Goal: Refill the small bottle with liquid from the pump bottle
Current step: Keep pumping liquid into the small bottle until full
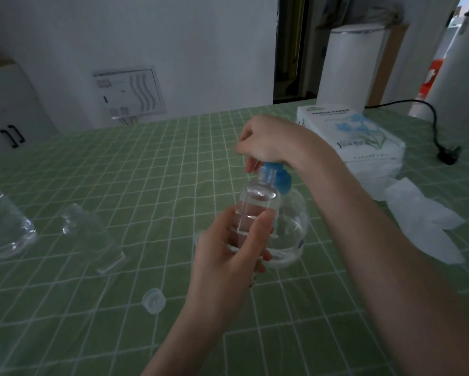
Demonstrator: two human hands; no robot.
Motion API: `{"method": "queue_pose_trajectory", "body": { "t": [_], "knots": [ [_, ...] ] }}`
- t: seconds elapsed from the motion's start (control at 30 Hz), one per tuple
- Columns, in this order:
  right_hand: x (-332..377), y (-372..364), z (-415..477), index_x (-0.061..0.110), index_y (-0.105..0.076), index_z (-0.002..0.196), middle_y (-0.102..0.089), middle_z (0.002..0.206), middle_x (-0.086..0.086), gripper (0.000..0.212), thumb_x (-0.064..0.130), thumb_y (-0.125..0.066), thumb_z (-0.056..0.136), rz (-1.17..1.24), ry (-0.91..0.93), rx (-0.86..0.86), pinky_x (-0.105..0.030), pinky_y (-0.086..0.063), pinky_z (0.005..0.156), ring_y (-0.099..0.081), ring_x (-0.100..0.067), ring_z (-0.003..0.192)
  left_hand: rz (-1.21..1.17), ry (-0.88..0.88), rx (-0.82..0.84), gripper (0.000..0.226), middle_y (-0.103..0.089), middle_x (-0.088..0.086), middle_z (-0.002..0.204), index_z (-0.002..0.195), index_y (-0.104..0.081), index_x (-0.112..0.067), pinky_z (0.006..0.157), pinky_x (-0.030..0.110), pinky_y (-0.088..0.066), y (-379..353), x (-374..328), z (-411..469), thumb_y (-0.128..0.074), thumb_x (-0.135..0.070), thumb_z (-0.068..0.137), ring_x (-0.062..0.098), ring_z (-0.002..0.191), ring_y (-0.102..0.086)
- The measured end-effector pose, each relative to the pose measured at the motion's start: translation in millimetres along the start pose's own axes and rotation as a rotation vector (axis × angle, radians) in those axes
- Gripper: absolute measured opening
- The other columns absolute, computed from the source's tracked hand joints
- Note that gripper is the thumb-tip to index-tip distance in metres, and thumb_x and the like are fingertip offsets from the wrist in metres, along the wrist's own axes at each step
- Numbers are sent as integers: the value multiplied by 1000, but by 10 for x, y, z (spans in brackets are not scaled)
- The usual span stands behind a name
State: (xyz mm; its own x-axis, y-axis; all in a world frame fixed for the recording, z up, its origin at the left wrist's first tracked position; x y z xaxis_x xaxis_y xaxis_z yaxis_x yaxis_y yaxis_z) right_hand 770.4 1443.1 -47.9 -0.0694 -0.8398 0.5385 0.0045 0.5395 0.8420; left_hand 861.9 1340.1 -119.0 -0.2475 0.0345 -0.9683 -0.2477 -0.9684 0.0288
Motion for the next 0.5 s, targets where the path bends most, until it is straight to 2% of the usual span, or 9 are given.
{"method": "queue_pose_trajectory", "body": {
  "t": [0.07, 0.2, 0.33, 0.5],
  "knots": [
    [1, -10, -12, 5, -60, 118, -71, 105, -11, 28, 19, -50, 96, -7, -1, 9, -33, -50, 82, -68, -24, 98, -1, 8, -3, 18, -71, 4, 73, 84, -68, -28, 47, 19, -48, 0, 7, 3, -60, -41, 75, 7, 53, -61],
    [-5, -32, -15, 5, -60, 120, -71, 107, -10, 29, 18, -48, 97, -12, -7, 11, -29, -45, 71, -67, -23, 99, 1, 19, -8, 20, -70, 6, 73, 84, -68, -28, 46, 21, -49, 1, 15, -5, -59, -43, 74, 9, 52, -61],
    [-38, -94, -18, 4, -58, 124, -70, 110, -13, 32, 18, -47, 97, -13, -26, 38, -32, -48, 87, -66, -25, 104, 4, 19, -18, 20, -71, 5, 73, 83, -68, -29, 46, 18, -47, 3, 30, -10, -59, -43, 73, 6, 52, -61],
    [-7, -26, -22, 4, -58, 120, -69, 108, -12, 30, 20, -49, 96, -7, -2, 10, -34, -49, 84, -66, -25, 100, 12, 19, -12, 20, -71, 4, 73, 84, -67, -30, 47, 19, -48, 1, 29, -3, -58, -45, 74, 7, 53, -62]
  ]
}}
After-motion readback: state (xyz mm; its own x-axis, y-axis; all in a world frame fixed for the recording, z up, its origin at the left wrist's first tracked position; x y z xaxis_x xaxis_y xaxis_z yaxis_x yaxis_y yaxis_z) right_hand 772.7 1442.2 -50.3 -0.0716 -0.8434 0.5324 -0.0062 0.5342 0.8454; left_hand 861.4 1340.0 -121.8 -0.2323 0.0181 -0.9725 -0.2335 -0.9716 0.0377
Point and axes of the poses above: each hand's wrist, its own z-axis towards the middle knuckle, its own y-axis out of the back of the hand, x = y × z, the point moved 8 cm from there along z, towards the middle knuckle
